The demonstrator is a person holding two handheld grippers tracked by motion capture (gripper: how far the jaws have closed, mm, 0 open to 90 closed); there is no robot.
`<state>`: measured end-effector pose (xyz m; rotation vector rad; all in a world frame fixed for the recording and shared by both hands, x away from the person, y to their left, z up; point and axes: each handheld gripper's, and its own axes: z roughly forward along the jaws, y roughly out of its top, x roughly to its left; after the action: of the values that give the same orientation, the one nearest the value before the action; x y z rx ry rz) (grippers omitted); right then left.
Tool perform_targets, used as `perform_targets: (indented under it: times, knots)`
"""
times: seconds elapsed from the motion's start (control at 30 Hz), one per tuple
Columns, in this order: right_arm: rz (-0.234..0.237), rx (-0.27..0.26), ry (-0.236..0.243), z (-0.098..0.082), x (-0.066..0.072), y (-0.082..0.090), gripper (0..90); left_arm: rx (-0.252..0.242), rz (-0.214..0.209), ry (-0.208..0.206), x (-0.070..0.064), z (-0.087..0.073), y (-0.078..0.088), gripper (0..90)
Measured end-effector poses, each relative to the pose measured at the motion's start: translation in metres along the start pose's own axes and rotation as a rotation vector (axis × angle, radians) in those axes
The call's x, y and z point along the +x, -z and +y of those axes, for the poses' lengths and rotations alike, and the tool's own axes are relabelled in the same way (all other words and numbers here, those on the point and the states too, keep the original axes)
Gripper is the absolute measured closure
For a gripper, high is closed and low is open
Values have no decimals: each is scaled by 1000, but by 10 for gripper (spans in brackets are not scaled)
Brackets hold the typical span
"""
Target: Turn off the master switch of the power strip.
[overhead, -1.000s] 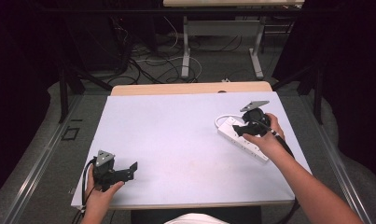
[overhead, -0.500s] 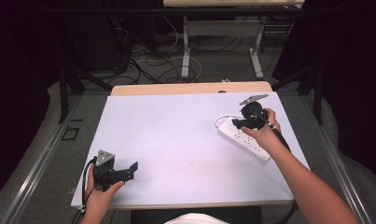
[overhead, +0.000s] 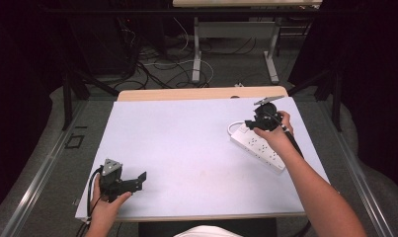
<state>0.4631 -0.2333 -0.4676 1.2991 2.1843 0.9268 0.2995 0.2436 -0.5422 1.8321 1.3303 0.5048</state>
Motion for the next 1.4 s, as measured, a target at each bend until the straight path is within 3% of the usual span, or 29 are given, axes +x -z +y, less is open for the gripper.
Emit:
perform_targets:
  times: [0.77,1.1,1.4]
  knots:
    - [-66,71,-59,0,0,-32,758,2,1,-8,1,0,-1,17]
    - [-46,101,-36,-1,0,-44,865,4,0,-6,1,0,-1,19]
    - [-24,126,-67,-3,1,-54,900,4,1,-6,1,0,-1,20]
